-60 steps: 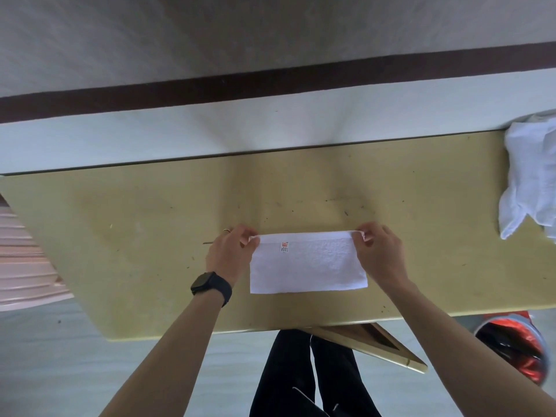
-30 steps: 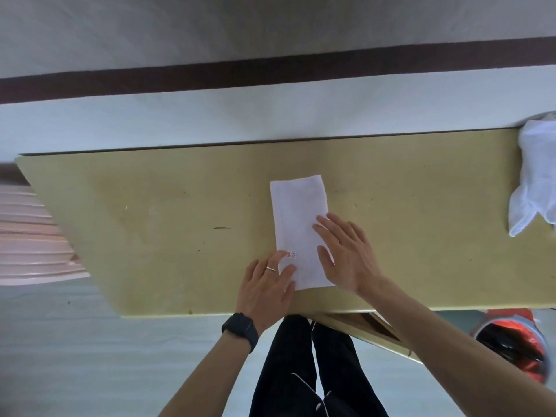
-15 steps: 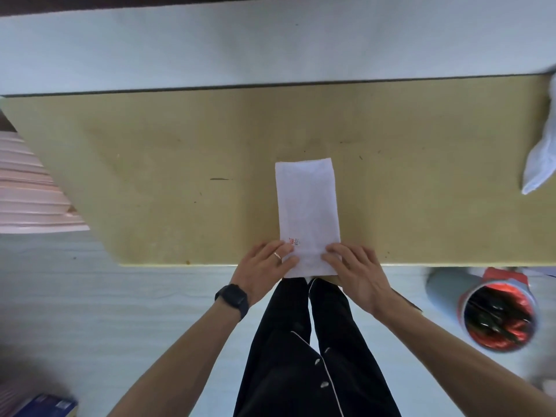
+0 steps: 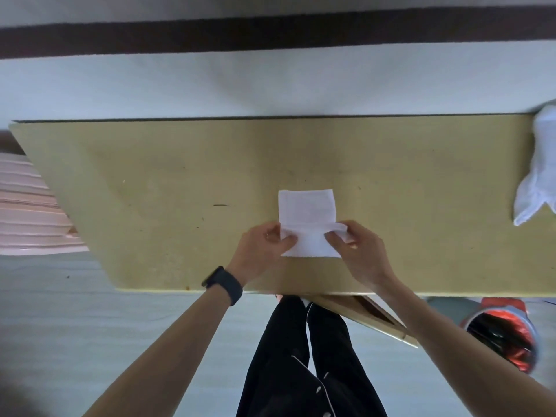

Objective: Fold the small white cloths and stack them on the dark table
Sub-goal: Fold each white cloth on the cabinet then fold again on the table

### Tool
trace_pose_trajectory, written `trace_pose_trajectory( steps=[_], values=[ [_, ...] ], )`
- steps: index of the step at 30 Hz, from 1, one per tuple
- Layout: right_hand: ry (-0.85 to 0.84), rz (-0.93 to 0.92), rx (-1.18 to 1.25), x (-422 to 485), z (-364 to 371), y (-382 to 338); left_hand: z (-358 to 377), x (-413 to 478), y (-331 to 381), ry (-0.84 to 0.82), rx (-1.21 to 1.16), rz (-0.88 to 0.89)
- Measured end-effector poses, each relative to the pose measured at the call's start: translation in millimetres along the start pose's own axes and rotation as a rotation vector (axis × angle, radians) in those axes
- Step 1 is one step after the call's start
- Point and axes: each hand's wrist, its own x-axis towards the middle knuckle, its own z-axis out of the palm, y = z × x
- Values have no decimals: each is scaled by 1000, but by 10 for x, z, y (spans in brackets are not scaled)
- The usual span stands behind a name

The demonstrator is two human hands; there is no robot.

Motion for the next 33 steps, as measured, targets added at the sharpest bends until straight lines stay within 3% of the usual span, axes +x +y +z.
trace_pose_trajectory(
  steps=[7, 22, 33],
  values=[
    [132, 202, 119, 504, 203, -186, 12, 508, 87, 106, -199, -192],
    [205, 310, -65, 683, 290, -208, 158, 675, 176, 244, -22, -260],
    [190, 400, -335, 762, 279, -323, 144, 674, 244, 251, 283, -299]
  ],
)
